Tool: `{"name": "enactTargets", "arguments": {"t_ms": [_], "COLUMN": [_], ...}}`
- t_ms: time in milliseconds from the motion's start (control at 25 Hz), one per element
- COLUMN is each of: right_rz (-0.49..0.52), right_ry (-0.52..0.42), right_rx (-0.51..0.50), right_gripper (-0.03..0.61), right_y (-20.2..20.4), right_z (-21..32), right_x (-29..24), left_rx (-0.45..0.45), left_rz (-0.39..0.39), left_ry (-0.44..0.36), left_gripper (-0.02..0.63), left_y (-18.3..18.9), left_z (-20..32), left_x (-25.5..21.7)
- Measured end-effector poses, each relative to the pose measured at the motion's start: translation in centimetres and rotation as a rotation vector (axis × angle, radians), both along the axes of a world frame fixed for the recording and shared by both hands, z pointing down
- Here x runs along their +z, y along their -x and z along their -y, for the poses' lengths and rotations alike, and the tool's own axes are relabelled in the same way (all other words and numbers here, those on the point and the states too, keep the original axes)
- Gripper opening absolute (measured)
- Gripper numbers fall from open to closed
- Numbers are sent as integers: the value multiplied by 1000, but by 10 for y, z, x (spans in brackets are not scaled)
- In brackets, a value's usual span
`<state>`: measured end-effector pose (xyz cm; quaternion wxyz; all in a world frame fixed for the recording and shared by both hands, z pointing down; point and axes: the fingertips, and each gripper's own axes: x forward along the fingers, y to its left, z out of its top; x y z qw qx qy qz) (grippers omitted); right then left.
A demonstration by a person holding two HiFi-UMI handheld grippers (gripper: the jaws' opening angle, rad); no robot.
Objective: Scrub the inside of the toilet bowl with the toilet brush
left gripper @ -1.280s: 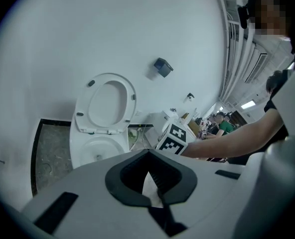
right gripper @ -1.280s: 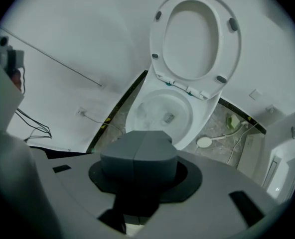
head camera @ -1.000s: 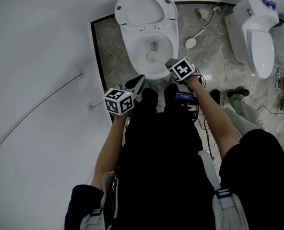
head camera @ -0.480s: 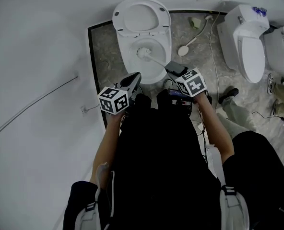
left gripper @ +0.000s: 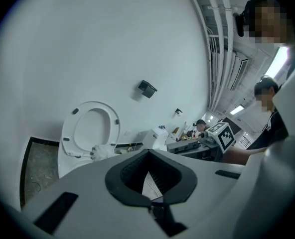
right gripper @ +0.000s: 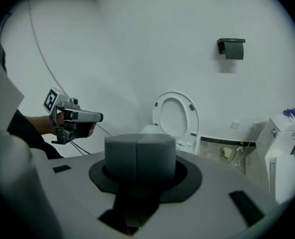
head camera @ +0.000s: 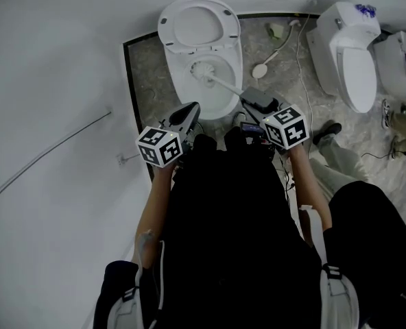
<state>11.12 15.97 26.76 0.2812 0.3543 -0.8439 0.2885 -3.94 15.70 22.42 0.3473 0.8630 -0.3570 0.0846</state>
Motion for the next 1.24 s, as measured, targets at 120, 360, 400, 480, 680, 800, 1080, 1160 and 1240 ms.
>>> {"name": "enactTargets", "arguments": {"t_ms": [120, 360, 400, 480, 680, 800, 1080, 1160, 1240], "right_rz": [44, 54, 55, 60, 69, 70, 68, 65, 64], "right_ry": [-11, -9, -8, -7, -11, -15, -18, -17, -15], "right_rx": [7, 2, 5, 11, 18, 16, 17, 17, 18], "right_gripper": [156, 156, 156, 156, 156, 156, 156, 156, 156], "right_y": [-4, -9, -9, -10, -9, -9, -12, -13, -15], "right_z": [-1, -4, -5, -7, -7, -8, -11, -12, -13], "right_x": [-6, -9, -8, -8, -10, -11, -15, -16, -16], "left_rx": [1, 3, 3, 5, 9, 12, 5, 4, 2], "left_rz": [-1, 1, 1, 3, 5, 8, 14, 14, 14], "left_ry": [-7, -20, -22, -24, -28, -30, -30, -30, -30], "left_gripper": [6, 6, 6, 7, 6, 7, 7, 6, 7], "left_y": [-1, 0, 0, 0, -1, -1, 1, 0, -1], "left_z": [1, 4, 4, 2, 2, 0, -6, -8, -10], "left_x": [-1, -5, -5, -4, -5, -5, -7, -7, -8]}}
